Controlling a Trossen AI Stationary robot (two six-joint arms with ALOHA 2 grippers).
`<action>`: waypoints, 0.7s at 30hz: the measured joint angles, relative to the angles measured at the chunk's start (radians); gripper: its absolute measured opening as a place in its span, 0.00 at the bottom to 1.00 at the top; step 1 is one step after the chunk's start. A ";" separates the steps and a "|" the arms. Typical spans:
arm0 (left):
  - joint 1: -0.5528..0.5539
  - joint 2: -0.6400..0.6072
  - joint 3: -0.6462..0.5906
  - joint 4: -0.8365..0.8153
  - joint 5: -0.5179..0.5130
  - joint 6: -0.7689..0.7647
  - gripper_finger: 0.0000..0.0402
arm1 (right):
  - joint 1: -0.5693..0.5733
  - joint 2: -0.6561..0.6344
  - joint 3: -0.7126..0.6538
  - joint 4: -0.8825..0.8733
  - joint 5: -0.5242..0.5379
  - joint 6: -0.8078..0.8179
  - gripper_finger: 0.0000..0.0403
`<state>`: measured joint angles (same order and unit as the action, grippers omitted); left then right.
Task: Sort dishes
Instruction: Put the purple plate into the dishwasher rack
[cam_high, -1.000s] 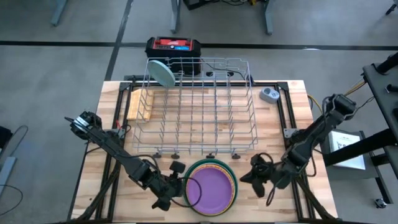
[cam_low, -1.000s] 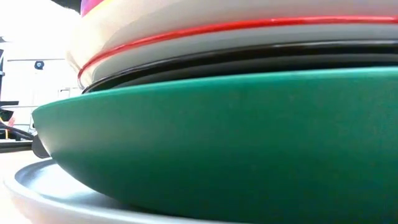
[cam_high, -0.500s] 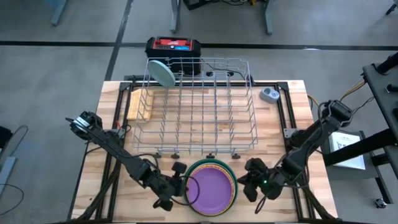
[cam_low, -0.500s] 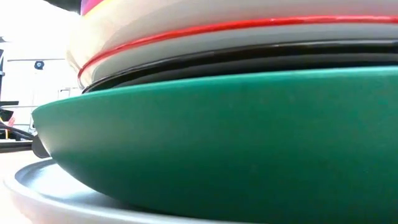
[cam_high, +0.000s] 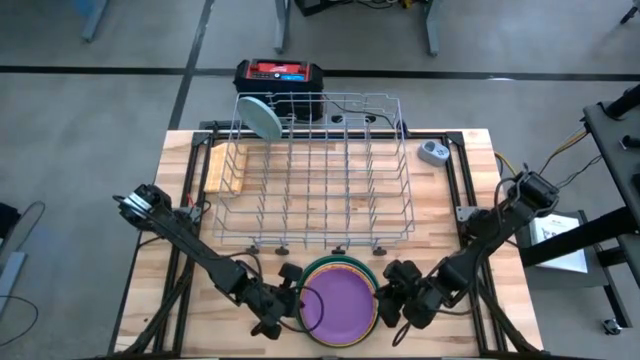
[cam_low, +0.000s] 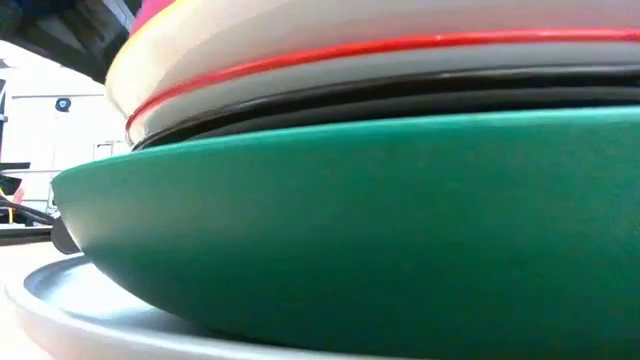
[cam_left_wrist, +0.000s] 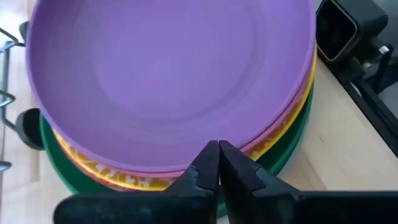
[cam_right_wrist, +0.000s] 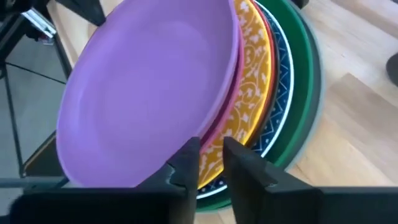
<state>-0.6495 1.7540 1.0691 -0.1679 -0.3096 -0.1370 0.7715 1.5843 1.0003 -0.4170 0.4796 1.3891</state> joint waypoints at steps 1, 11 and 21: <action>-0.001 0.013 0.005 0.005 -0.004 -0.003 0.00 | 0.000 0.002 0.002 -0.002 0.002 0.000 0.20; 0.000 0.054 0.028 0.007 -0.005 -0.013 0.00 | -0.006 -0.026 0.007 0.017 0.023 -0.002 0.41; 0.000 0.057 0.029 0.004 -0.025 -0.012 0.00 | -0.011 -0.039 0.007 0.020 0.019 -0.003 0.50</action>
<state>-0.6498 1.8107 1.0977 -0.1638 -0.3347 -0.1486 0.7606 1.5452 1.0069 -0.3973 0.4988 1.3863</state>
